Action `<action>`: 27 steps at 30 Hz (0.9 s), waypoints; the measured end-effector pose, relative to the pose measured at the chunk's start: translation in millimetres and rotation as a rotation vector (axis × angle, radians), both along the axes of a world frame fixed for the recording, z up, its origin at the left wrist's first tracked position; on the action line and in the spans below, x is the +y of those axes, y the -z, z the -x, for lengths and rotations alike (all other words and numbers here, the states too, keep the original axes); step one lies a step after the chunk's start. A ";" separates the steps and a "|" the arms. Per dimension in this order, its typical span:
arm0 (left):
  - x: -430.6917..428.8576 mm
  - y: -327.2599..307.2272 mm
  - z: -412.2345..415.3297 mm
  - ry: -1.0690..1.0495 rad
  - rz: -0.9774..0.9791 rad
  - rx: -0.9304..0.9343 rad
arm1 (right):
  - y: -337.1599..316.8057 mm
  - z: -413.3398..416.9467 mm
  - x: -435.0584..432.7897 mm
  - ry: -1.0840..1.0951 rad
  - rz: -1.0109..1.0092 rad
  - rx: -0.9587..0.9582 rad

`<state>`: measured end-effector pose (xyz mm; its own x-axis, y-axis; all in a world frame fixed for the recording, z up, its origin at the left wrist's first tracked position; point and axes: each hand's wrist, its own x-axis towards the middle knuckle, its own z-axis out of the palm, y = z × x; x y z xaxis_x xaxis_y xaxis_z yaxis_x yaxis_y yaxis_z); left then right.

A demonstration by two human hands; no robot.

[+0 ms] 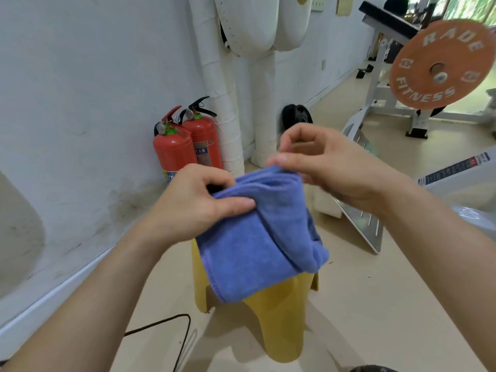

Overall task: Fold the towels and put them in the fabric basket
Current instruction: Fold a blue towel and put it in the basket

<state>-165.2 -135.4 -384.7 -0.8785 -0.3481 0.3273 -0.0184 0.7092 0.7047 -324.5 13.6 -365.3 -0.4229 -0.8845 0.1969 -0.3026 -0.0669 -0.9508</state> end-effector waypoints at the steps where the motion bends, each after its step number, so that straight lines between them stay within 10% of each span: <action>1: -6.2 4.1 -3.2 -0.041 -0.158 0.064 | -1.6 6.4 4.7 0.046 0.016 0.070; 7: -24.4 25.5 -6.7 -0.105 -0.582 0.229 | -2.0 -3.2 12.8 -0.272 -0.365 0.456; 12: -22.7 27.5 -11.6 -0.065 -0.647 0.240 | 20.0 -20.1 -9.9 -0.166 -0.246 0.560; 18: -25.5 16.4 -18.9 -0.008 -0.745 0.285 | 37.0 -31.9 -20.1 -0.058 -0.015 0.053; 27: -12.4 11.9 -23.4 0.122 -0.922 0.245 | 60.3 -25.0 -30.8 -0.123 -0.174 -0.477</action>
